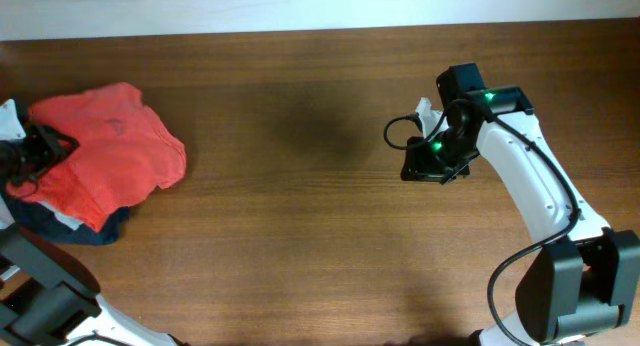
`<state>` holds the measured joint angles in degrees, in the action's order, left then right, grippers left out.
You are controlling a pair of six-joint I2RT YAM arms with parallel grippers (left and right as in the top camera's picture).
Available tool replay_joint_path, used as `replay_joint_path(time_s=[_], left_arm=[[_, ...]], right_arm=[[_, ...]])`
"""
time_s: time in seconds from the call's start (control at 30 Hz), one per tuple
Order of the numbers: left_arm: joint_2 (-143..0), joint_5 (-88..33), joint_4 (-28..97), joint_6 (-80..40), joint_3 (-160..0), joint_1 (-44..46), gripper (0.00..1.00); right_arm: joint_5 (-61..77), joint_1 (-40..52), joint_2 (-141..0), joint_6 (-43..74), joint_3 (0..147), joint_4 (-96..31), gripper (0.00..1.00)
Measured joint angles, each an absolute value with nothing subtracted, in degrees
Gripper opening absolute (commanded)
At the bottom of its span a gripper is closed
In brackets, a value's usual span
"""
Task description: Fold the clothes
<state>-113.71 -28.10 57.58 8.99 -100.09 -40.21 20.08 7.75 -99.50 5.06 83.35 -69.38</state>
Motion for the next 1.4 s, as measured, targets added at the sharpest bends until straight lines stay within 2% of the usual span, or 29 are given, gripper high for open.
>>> replay_joint_path(time_s=[0.23,0.27,0.33,0.43,0.7,0.9,0.93,0.97,1.0,1.03,1.07,1.1,1.27,1.4], left_arm=[[-113.7,-25.5,58.5,7.0,-100.1,-40.1,0.42],[-113.7,-25.3,58.8,6.3,-100.1,-40.1,0.43],[-113.7,-25.1,59.5,5.3,-100.1,-40.1,0.53],[-113.7,-24.3,61.8,4.0,-100.6,-40.1,0.54],[-106.5,-21.1,69.1,3.8,-106.7,-39.7,0.6],[-92.6,-25.2,75.9,11.3,-109.8,-31.9,0.61],[-91.0,-25.4,77.5,12.6,-109.9,-29.6,0.7],[-89.6,-25.5,79.1,13.8,-109.9,-27.0,0.95],[-88.6,-25.5,80.4,14.6,-109.9,-24.1,0.99],[-88.0,-25.3,81.6,15.7,-109.9,-21.2,0.99],[-87.6,-24.4,82.6,16.0,-110.0,-18.0,0.99],[-87.6,-23.4,83.4,16.1,-109.9,-15.4,0.99],[-87.7,-12.8,83.5,12.4,-109.7,-3.1,0.99],[-87.7,-6.1,80.7,9.1,-108.7,3.3,0.99]], right_arm=[[20.1,7.7,-99.5,5.0,83.4,-69.6,0.41],[20.1,7.7,-99.5,4.9,83.4,-69.6,0.42],[20.1,7.7,-99.5,5.0,83.4,-69.6,0.45],[20.1,7.7,-99.5,4.7,83.4,-69.6,0.48],[20.1,7.7,-99.5,4.0,83.4,-66.3,0.47],[20.1,7.7,-96.2,4.0,83.4,-58.5,0.49],[20.0,7.7,-94.9,4.0,83.4,-57.5,0.49],[19.9,7.7,-92.7,4.0,83.5,-56.1,0.52],[19.5,7.7,-90.5,4.0,83.7,-54.9,0.55],[19.0,7.7,-88.3,3.8,84.1,-54.0,0.63],[18.2,7.7,-85.4,3.8,84.6,-52.9,0.75],[17.4,7.7,-83.2,3.6,85.1,-52.1,0.99],[11.3,7.7,-71.5,3.6,86.9,-52.2,0.99],[8.8,7.7,-68.1,3.6,87.0,-55.0,0.99]])
